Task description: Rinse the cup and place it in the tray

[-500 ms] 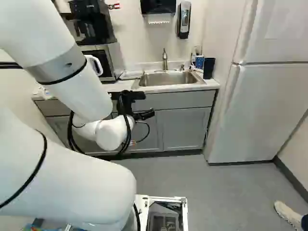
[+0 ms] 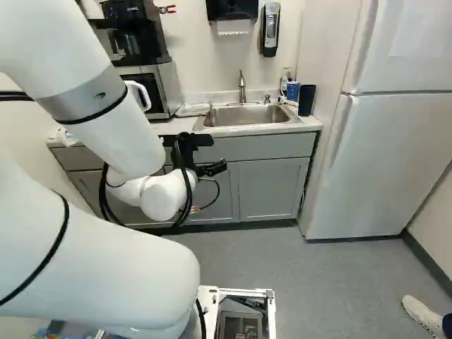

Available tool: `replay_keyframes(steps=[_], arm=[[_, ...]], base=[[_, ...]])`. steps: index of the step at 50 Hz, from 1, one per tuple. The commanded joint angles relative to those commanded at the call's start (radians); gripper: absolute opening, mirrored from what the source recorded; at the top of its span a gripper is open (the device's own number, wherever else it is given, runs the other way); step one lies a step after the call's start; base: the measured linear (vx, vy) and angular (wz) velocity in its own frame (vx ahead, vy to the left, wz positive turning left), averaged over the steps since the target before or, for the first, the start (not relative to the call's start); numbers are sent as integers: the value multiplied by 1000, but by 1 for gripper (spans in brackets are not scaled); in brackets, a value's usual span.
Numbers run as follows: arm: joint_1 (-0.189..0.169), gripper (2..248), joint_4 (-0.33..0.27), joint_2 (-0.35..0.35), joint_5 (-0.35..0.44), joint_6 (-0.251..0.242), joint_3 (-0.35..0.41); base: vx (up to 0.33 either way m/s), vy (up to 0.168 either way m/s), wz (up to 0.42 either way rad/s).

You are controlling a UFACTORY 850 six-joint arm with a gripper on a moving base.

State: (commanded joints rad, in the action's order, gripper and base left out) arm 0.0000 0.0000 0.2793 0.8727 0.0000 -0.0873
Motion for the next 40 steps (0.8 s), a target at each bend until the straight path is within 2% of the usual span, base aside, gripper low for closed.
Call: replay_keyframes(steps=[19, 40], arm=[[-3, 247, 0, -26, 0, 0, -27], [-8, 247, 0, -20, 0, 0, -72]], base=[[0, 0, 0], [0, 0, 0]])
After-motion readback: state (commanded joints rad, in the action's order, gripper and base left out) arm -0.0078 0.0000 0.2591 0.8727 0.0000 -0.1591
